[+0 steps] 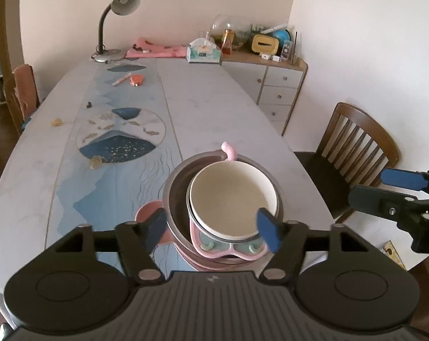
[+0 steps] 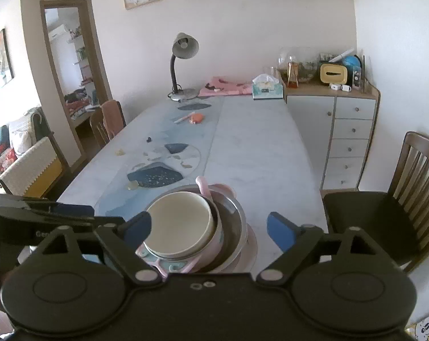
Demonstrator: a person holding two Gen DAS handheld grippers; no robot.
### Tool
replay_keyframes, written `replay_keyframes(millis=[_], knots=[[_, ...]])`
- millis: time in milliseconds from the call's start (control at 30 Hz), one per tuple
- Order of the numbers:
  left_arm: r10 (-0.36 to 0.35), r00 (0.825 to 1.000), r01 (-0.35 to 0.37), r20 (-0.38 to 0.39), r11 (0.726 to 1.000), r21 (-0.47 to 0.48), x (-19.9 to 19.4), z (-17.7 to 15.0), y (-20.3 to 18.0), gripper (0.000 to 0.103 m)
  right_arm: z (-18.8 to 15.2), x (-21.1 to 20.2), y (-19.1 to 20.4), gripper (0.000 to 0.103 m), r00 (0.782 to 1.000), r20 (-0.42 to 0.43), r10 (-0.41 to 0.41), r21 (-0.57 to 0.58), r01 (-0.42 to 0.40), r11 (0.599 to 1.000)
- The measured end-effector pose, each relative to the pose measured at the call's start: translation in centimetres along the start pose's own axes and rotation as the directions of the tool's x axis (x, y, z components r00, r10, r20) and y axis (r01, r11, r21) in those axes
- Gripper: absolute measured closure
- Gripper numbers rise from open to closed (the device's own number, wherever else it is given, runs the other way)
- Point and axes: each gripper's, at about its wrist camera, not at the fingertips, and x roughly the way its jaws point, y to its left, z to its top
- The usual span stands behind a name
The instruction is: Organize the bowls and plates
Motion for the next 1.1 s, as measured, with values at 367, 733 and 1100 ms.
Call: replay_keyframes(millis=[367, 733, 1100], knots=[[0.03, 0.999, -0.027, 0.037, 0.997, -0.069, -2.2, -1.5, -0.8, 0.0, -1.6, -1.6, 0.1, 0.0, 0.999, 0.007, 0.033, 0.056, -0.033, 0.998], [0.079, 0.995, -0.074, 0.054, 0.993, -0.09, -3.3, -1.6, -1.0, 0.0, -2.2, -2.7, 0.1, 0.0, 0.999, 0.028, 0.019, 0.075, -0.021, 0.997], [0.099, 0.993, -0.096, 0.06, 0.994, -0.059, -3.9, -1.3, -2.3, 0.0, -2.0, -2.9, -0.6, 0.0, 1.0, 0.025, 0.001, 0.103, -0.004, 0.995]])
